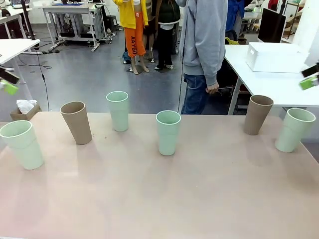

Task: Stack the cups and store them in the basket.
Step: Pick up two Reusable plastic cups , one in each hand.

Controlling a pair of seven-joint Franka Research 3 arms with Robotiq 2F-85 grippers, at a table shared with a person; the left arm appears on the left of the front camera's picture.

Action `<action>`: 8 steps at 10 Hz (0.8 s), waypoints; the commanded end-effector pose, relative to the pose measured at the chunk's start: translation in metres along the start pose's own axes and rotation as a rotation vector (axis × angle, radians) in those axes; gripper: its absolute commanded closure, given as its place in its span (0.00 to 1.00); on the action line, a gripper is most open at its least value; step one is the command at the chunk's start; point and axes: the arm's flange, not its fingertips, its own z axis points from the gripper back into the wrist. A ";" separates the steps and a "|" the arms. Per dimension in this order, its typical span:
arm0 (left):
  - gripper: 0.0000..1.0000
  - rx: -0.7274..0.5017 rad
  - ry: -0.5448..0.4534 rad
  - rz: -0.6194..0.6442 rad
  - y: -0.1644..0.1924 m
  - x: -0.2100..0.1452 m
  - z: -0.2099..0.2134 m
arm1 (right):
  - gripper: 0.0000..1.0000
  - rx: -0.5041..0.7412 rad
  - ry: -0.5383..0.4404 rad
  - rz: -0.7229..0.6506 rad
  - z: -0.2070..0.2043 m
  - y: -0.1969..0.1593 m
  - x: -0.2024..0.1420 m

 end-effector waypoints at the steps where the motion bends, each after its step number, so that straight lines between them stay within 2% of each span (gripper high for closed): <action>1: 0.00 -0.049 -0.038 -0.009 -0.007 -0.016 -0.003 | 0.00 0.082 -0.062 -0.005 0.017 -0.011 -0.028; 3: 0.00 -0.063 -0.124 -0.031 -0.047 -0.018 -0.023 | 0.00 0.102 -0.102 -0.003 0.026 -0.012 -0.059; 5: 0.00 -0.056 -0.179 -0.063 -0.055 -0.033 -0.024 | 0.00 0.112 -0.135 0.012 0.027 -0.003 -0.081; 8: 0.00 -0.039 -0.214 -0.070 -0.069 -0.025 -0.045 | 0.00 0.119 -0.173 0.009 0.023 0.000 -0.096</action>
